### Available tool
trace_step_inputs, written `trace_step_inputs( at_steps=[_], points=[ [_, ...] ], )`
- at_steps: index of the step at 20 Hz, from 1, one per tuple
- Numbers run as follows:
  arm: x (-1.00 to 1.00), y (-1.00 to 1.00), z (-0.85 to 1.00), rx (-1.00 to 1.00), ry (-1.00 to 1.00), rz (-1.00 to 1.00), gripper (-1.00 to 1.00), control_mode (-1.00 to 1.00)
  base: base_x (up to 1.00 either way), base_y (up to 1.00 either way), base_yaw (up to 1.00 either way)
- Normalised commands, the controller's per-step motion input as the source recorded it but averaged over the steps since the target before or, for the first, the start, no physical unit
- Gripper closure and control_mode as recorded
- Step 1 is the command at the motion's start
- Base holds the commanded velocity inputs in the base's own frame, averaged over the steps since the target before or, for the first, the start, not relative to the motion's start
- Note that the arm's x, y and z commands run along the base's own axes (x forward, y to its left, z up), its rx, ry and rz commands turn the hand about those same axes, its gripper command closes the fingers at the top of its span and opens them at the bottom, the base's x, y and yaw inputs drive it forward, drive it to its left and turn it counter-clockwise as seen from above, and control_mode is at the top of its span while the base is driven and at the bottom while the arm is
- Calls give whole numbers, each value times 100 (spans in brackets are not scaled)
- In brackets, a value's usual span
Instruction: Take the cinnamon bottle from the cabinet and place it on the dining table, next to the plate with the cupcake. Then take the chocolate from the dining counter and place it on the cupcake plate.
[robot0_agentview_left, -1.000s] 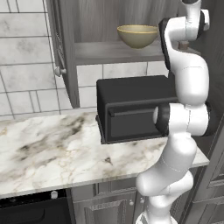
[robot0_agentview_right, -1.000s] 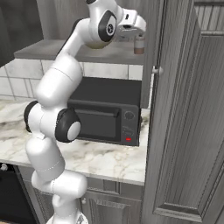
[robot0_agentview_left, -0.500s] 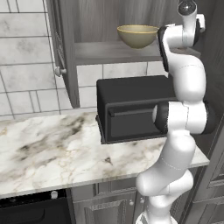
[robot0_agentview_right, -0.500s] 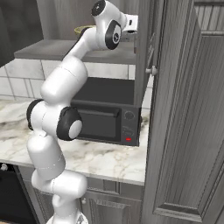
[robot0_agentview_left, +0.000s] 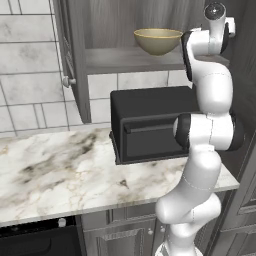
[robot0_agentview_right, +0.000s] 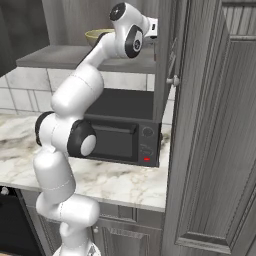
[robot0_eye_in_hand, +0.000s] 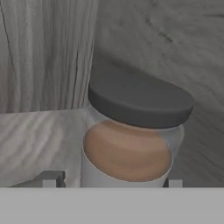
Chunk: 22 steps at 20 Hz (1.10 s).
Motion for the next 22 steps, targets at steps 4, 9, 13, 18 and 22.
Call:
trace_step_inputs(
  at_steps=[4, 9, 13, 18, 22],
  points=[
    [1, -31, 0, 0, 0, 0, 100, -100, 0, 0, 0],
    [-22, 29, 0, -5, -5, -3, 100, -100, 0, 0, 0],
    [-92, 63, 1, -4, -11, 7, 100, -100, 0, 0, 0],
    [-100, 65, -22, 0, -2, 13, 100, -100, 0, 0, 0],
    [-100, 61, 0, 0, 0, 10, 100, -100, 0, 0, 0]
  ],
)
